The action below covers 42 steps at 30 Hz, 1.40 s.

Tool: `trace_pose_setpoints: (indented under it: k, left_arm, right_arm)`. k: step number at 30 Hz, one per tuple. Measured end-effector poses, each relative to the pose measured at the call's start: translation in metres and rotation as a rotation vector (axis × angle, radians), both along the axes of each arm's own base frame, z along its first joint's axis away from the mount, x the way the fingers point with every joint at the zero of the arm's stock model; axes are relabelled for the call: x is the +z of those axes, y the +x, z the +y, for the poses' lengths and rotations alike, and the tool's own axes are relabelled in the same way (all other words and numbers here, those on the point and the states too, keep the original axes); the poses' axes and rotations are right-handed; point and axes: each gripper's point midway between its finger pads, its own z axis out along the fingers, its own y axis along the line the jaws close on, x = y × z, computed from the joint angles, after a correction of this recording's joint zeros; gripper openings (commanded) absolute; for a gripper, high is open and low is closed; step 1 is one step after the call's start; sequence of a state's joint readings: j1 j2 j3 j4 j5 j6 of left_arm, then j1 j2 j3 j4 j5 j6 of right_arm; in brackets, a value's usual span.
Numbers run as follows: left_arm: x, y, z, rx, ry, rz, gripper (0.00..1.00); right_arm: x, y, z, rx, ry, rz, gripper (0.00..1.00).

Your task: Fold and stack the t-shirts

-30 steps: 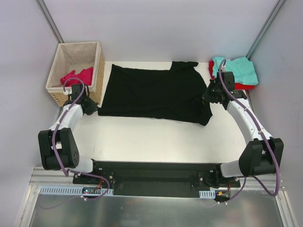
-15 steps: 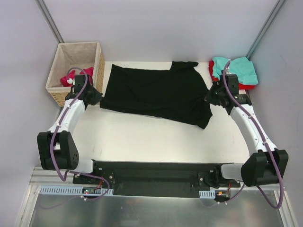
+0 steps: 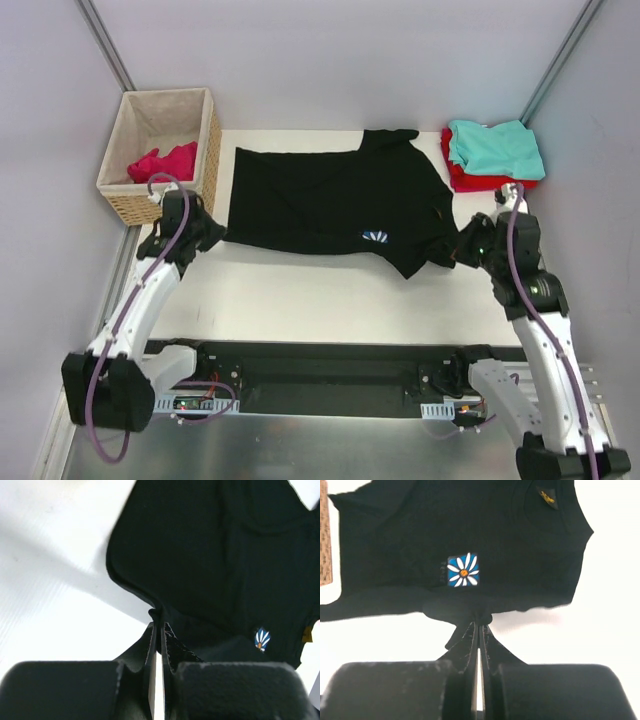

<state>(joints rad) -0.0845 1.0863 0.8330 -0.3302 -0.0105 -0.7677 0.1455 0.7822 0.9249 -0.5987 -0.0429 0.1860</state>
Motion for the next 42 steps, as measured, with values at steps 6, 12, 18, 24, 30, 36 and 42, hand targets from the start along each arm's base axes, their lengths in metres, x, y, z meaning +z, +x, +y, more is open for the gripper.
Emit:
trace_pose_setpoints:
  k: [6, 12, 18, 24, 30, 36, 42]
  left_arm:
    - [-0.008, -0.044, 0.008, 0.018, 0.014, -0.028, 0.0]
    - [-0.028, -0.063, 0.01, 0.019, 0.019, 0.016, 0.0]
    - [-0.032, -0.067, 0.01, 0.018, 0.021, 0.036, 0.0]
    - [-0.024, -0.072, 0.01, 0.017, 0.018, 0.008, 0.0]
    - [-0.011, -0.081, 0.01, 0.011, 0.008, -0.042, 0.0]
    - [-0.008, -0.091, 0.01, 0.01, 0.007, -0.049, 0.0]
    - [-0.023, -0.091, 0.012, 0.017, 0.02, 0.025, 0.0]
  right_arm:
    - [-0.005, -0.046, -0.008, 0.012, -0.016, -0.026, 0.01]
    - [-0.025, -0.074, -0.012, 0.018, -0.035, 0.035, 0.01]
    - [-0.03, -0.086, -0.016, 0.015, -0.046, 0.054, 0.01]
    - [-0.025, -0.104, -0.02, 0.01, -0.049, 0.031, 0.01]
    - [-0.017, -0.122, -0.028, -0.015, -0.064, -0.003, 0.01]
    - [-0.022, -0.132, -0.032, -0.024, -0.075, 0.02, 0.01]
    - [-0.022, -0.13, -0.032, -0.028, -0.078, 0.026, 0.01]
